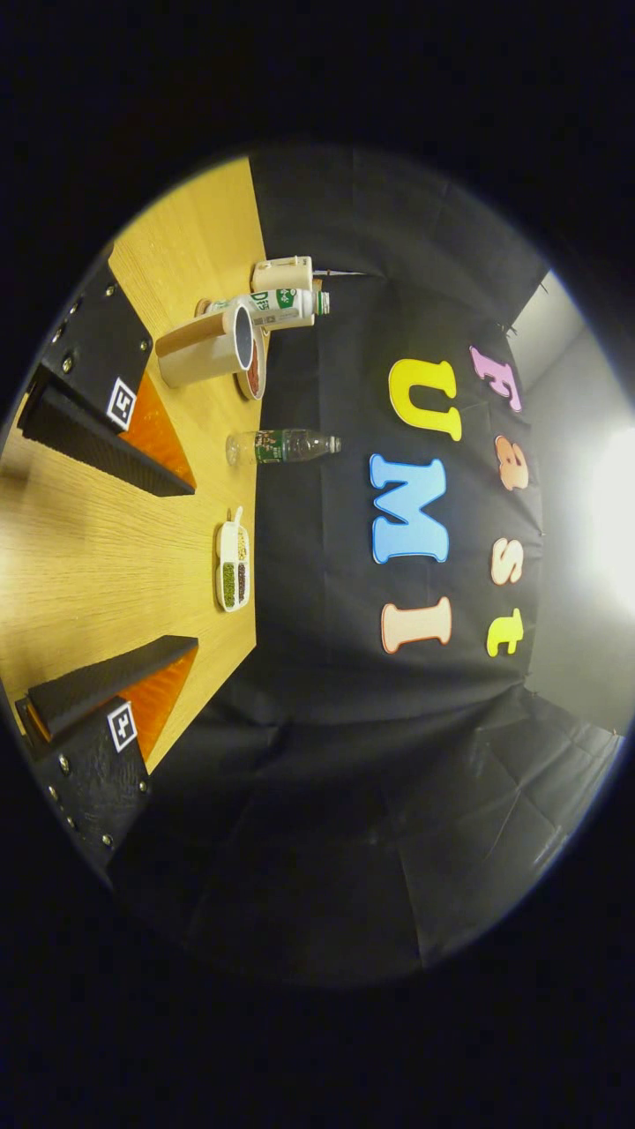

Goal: Take the bottle from table, then pour the juice into the cup, finally place the bottle on the coaster

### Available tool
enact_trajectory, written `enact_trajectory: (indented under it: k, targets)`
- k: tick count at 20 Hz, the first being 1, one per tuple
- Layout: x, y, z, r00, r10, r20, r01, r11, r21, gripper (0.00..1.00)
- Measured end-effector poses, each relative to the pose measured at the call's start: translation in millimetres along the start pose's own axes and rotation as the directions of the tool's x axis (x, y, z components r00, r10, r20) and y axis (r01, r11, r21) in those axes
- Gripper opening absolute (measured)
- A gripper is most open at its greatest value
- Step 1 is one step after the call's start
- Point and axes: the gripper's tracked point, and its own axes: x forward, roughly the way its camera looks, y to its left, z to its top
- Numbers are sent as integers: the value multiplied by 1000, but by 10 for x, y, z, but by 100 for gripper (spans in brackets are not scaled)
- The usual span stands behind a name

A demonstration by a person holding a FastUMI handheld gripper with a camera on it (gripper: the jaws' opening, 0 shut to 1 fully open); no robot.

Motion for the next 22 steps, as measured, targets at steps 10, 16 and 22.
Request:
enact_trajectory:
  k: [10, 16, 22]
  targets:
    - [2, -15, 6, 1000, 1, 3, -1, 1000, 1, 96]
    - [-1, -24, 12, 1000, -2, 6, 2, 1000, -1, 96]
    - [1, -29, 11, 1000, -1, 5, 1, 1000, 0, 96]
